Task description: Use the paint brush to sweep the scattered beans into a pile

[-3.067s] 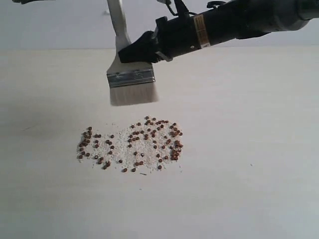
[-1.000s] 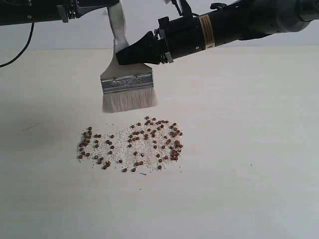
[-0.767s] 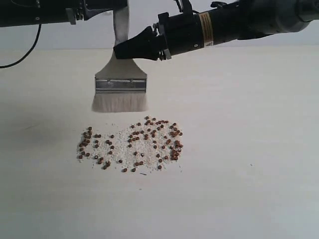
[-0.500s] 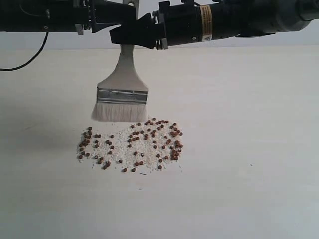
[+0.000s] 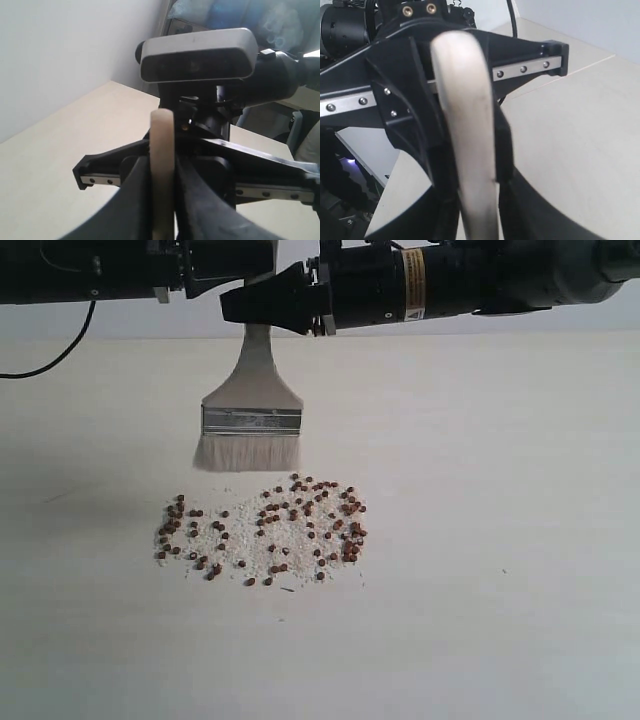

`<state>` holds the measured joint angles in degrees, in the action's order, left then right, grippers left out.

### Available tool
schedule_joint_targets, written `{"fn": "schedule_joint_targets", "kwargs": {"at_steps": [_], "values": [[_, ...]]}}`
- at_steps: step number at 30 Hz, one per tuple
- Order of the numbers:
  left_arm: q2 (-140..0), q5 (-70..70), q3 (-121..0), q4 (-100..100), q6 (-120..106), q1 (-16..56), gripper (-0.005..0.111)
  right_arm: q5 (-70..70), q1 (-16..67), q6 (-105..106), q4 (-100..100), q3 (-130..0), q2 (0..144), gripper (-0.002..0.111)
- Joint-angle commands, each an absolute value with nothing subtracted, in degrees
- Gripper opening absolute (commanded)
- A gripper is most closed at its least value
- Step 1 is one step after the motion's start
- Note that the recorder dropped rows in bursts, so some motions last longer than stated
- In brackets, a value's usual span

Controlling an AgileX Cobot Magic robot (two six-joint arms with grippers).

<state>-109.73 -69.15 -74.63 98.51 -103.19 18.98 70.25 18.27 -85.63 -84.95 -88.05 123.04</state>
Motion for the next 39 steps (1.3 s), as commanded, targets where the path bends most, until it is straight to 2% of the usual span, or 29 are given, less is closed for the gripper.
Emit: {"fn": "schedule_joint_targets", "kwargs": {"at_steps": [1, 10, 11, 13, 16, 18, 19, 22, 24, 25, 28, 30, 33, 36, 38, 39], "values": [[-109.56, -69.96, -74.57, 99.95, -103.72, 19.27, 0.0, 69.96, 18.01, -83.46, -84.11, -88.4, 122.85, 0.026], [-109.56, -69.96, -74.57, 99.95, -101.98, 19.27, 0.0, 69.96, 18.01, -74.66, -86.1, -88.4, 122.85, 0.025], [-109.56, -69.96, -74.57, 99.95, -101.98, 19.27, 0.0, 69.96, 18.01, -74.66, -86.1, -88.4, 122.85, 0.022], [-109.56, -69.96, -74.57, 99.95, -101.98, 19.27, 0.0, 69.96, 18.01, -74.59, -86.43, -88.4, 122.85, 0.0], [-109.56, -69.96, -74.57, 99.95, -103.47, 19.27, 0.003, 69.96, 18.01, -74.6, -86.14, -88.4, 122.85, 0.0], [-109.56, -69.96, -74.57, 99.95, -104.44, 19.27, 0.019, 69.96, 18.01, -74.7, -85.51, -88.4, 122.85, 0.0], [-109.56, -68.69, -74.57, 99.95, -105.32, 19.27, 0.037, 69.96, 18.01, -74.7, -84.75, -88.4, 122.85, 0.0], [-109.56, -67.48, -74.57, 99.95, -109.12, 19.27, 0.082, 68.45, 18.01, -74.7, -84.23, -88.4, 122.85, 0.0], [-109.56, -66.52, -74.57, 99.95, -109.45, 19.27, 0.1, 64.88, 18.01, -74.1, -84.35, -88.4, 122.75, 0.0], [-109.56, -65.33, -74.57, 99.95, -109.45, 19.27, 0.105, 62.6, 18.01, -72.99, -84.35, -88.4, 122.75, 0.0], [-109.35, -56.47, -74.57, 99.95, -110.49, 18.57, 0.099, 49.57, 18.01, -71.54, -84.23, -88.4, 122.29, 0.0], [-109.35, -52.55, -74.57, 99.95, -111.86, 17.54, 0.086, 37.84, 18.01, -69.77, -84.09, -88.4, 121.63, 0.0], [-109.35, -51.27, -74.57, 99.95, -111.84, 15.97, 0.066, 30.02, 18.01, -65.92, -85.45, -88.4, 120.83, 0.0], [-109.35, -51.41, -74.57, 99.95, -110.03, 14.54, 0.038, 29.04, 18.01, -61.93, -87.97, -88.4, 119.29, 0.0], [-109.08, -51.41, -74.57, 99.95, -108.88, 13.58, 0.01, 29.04, 18.01, -61.93, -87.97, -88.4, 118.04, 0.0], [-108.96, -51.41, -74.57, 99.95, -108.75, 13.0, 0.001, 28.93, 18.01, -62.04, -87.97, -88.4, 117.51, 0.0]]}}
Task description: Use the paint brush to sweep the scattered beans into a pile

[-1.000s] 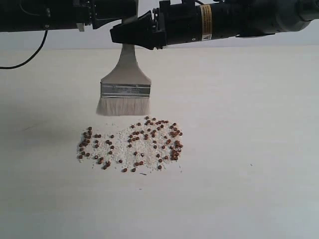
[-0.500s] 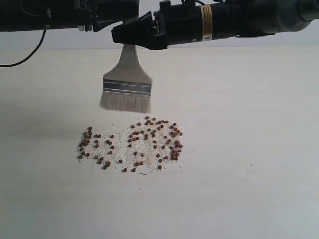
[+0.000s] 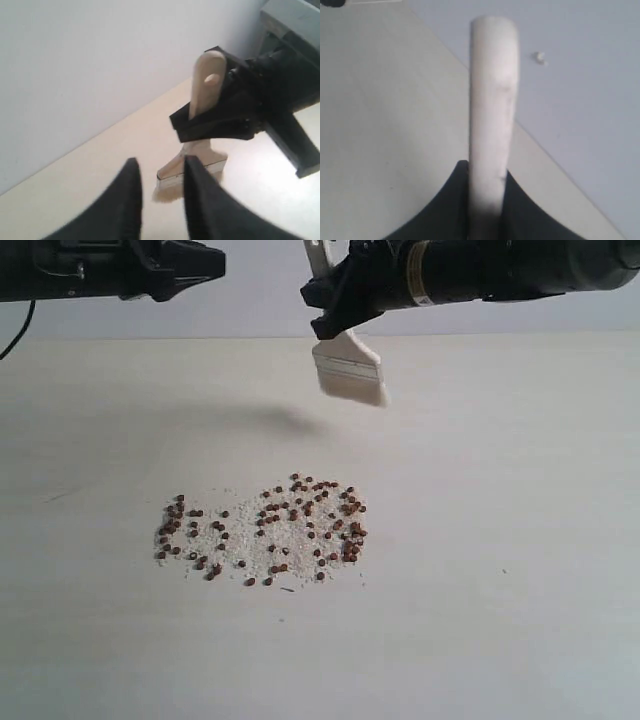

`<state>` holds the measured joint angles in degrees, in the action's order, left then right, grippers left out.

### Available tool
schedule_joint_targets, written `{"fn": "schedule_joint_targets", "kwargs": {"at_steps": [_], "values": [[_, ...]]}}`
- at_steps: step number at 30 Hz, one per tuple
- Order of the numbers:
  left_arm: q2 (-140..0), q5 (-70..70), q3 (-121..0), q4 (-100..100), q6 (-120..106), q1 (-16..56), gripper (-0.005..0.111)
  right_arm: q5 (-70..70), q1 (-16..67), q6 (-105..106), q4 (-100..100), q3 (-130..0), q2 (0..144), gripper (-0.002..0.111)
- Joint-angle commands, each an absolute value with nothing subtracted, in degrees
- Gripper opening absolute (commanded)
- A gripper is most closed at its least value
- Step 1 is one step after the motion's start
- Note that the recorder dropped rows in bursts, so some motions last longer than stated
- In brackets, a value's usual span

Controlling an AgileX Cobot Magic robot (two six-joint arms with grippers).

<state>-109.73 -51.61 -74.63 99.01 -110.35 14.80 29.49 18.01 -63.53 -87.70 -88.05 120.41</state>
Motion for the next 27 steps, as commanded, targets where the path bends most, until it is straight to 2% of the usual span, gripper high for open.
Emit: {"fn": "schedule_joint_targets", "kwargs": {"at_steps": [1, 3, 4, 12, 21, 27], "values": [[-108.66, -51.24, -74.57, 99.95, -107.8, 12.54, 0.001, 28.82, 18.01, -62.27, -87.97, -88.4, 116.8, 0.0], [-107.84, -49.06, -74.57, 99.95, -100.65, 11.87, 0.0, 28.84, 18.01, -65.94, -88.79, -88.4, 115.41, 0.0], [-106.14, -43.64, -73.61, 99.95, -94.36, 11.75, 0.0, 28.84, 18.01, -71.52, -90.36, -88.4, 113.97, 0.0], [-90.47, -16.79, -58.76, 96.76, -94.46, 14.92, 0.0, 31.84, 18.01, -92.39, -99.95, -88.4, 107.83, 0.0], [-63.83, -5.27, -36.08, 98.3, -94.33, 15.63, 0.0, 47.68, 18.01, -91.21, -99.95, -88.4, 105.57, 0.0], [-40.5, -1.73, -22.77, 99.95, -93.8, 15.63, 0.0, 48.91, 18.01, -94.86, -99.95, -88.4, 105.43, 0.0]]}}
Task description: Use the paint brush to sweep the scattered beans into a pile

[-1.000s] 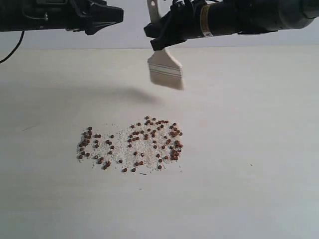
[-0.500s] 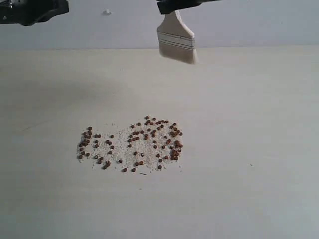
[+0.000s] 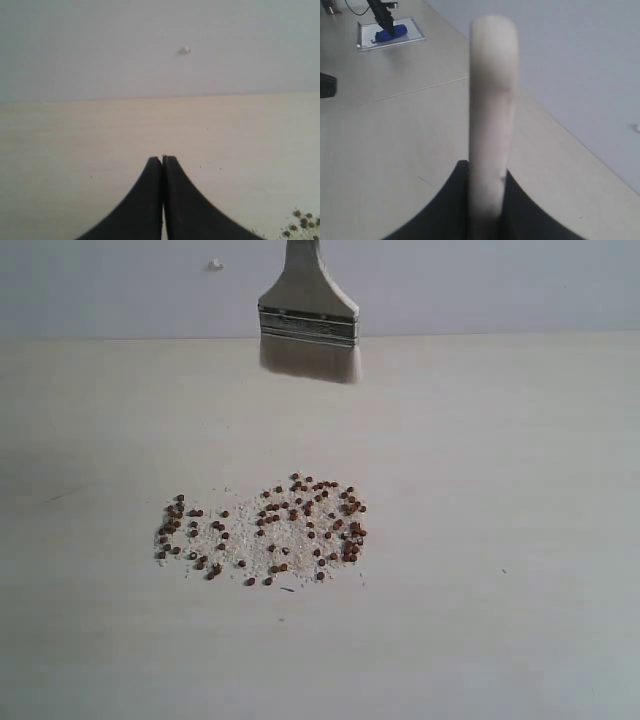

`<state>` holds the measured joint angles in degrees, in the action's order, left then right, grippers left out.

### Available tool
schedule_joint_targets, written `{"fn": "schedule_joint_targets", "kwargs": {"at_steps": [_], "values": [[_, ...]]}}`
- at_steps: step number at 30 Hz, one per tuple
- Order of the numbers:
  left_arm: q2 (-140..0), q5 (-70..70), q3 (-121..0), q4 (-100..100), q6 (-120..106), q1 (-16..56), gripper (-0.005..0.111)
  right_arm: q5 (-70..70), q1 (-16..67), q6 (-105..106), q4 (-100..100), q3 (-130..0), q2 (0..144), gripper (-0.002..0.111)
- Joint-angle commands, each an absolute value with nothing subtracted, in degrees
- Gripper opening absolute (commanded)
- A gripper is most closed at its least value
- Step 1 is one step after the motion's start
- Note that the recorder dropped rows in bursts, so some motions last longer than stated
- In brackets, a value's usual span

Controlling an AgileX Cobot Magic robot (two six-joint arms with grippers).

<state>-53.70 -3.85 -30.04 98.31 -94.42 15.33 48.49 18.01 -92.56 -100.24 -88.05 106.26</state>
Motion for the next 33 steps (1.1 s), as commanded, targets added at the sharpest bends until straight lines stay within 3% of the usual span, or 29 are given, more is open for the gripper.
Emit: {"fn": "schedule_joint_targets", "kwargs": {"at_steps": [1, 10, 21, 33], "values": [[-37.49, -1.73, -20.75, 99.95, -93.67, 15.63, 0.0, 48.81, 18.01, -95.26, -99.95, -88.4, 105.43, 0.0], [-16.89, -1.52, -10.16, 99.95, -91.89, 15.52, 0.0, 49.28, 18.01, -97.12, -99.95, -88.4, 105.43, 0.0], [-14.58, -9.02, -4.72, 99.95, -87.91, 15.41, 0.0, 47.05, 18.01, -92.69, -99.95, -88.4, 105.43, 0.0], [-14.58, -7.19, -2.54, 96.34, -91.26, 15.41, 0.0, 44.0, 18.01, -87.63, -99.95, -88.4, 105.43, 0.0]]}}
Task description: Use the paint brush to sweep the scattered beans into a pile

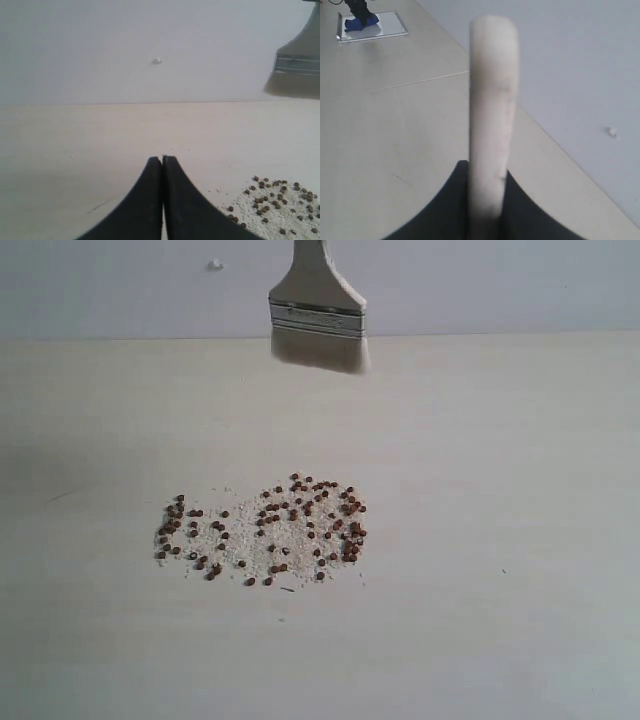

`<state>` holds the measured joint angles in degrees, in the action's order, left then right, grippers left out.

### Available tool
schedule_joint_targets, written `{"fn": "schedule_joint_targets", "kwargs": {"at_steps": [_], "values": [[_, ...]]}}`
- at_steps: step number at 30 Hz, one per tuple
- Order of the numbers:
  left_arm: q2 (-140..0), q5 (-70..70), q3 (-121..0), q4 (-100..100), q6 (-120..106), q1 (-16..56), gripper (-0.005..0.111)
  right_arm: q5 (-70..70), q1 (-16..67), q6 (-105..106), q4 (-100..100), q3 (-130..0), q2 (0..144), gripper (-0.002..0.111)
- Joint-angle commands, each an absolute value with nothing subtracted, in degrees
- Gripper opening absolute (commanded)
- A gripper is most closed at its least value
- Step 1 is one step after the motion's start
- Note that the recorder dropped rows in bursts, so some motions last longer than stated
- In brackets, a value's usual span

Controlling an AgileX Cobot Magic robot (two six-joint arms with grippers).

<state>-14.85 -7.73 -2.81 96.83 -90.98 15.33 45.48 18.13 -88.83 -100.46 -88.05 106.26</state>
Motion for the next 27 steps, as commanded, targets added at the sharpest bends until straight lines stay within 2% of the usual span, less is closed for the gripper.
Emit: {"fn": "schedule_joint_targets", "kwargs": {"at_steps": [1, 6, 14, 16, 19, 27], "values": [[-14.58, -7.19, -2.54, 96.34, -91.26, 15.41, 0.0, 42.5, 18.01, -88.15, -99.95, -88.4, 105.43, 0.0], [-14.58, -7.19, -2.54, 96.34, -91.26, 15.41, 0.0, 39.96, 18.01, -93.76, -99.95, -84.31, 103.99, 0.0], [-14.58, -7.19, -2.54, 96.34, -91.26, 15.41, 0.0, 14.53, 18.01, -94.96, -97.11, -58.44, 90.52, 0.0], [-14.58, -7.19, -2.54, 96.34, -91.26, 15.41, 0.0, 10.48, 18.01, -83.77, -87.96, -54.35, 87.85, 0.0], [-14.58, -7.19, -2.54, 96.34, -91.26, 15.41, 0.0, 10.66, 18.01, -52.75, -63.92, -49.12, 84.42, 0.0], [-14.58, -7.19, -2.54, 96.34, -91.26, 15.41, 0.0, 37.62, 23.95, 16.41, -4.64, -30.9, 77.97, 0.0]]}}
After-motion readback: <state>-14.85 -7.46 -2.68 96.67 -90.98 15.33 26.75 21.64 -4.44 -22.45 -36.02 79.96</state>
